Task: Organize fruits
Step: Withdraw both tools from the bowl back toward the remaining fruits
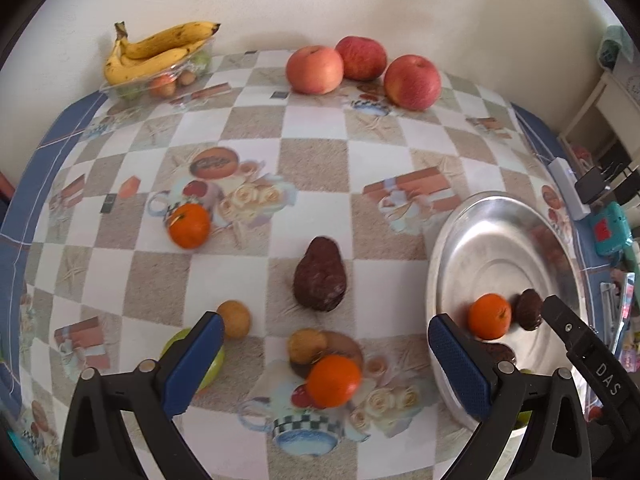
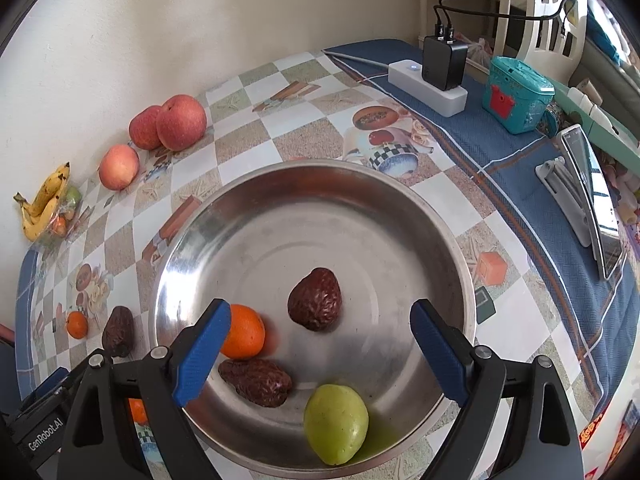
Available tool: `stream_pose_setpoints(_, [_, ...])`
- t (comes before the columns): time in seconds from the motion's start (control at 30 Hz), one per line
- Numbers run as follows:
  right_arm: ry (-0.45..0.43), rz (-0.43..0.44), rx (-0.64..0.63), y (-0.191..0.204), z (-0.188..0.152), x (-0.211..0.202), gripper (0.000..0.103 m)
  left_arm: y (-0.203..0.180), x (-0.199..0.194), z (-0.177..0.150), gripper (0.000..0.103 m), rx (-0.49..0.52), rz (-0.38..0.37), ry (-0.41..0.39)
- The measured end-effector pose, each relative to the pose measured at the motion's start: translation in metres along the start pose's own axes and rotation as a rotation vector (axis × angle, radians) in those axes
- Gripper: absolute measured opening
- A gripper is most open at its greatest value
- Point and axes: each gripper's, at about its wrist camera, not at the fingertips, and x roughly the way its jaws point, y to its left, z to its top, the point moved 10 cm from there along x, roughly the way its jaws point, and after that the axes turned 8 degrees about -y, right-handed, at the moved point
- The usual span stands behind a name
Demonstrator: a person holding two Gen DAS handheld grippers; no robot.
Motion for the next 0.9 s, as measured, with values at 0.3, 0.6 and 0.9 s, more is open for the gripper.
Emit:
stream_pose_setpoints(0.3, [0.036,0.008,-0.036,0.009,-0.014,0.001,0.091,0.021,-0.007,-0.015,0.103,-0.011,0.046,0.060])
stream_pose_setpoints(0.6, [0.059,0.016,-0.075,0.022,-0.025,-0.002,0.091,0.046,-0.010,-0.027,0.103,-0.080,0.048,0.107])
stream_pose_setpoints(0.9, [0.101,0.062,-0.053,0.043,-0.035,-0.001,0.091,0.096,-0.016,-0.032,0.103,-0.238,0.063,0.121])
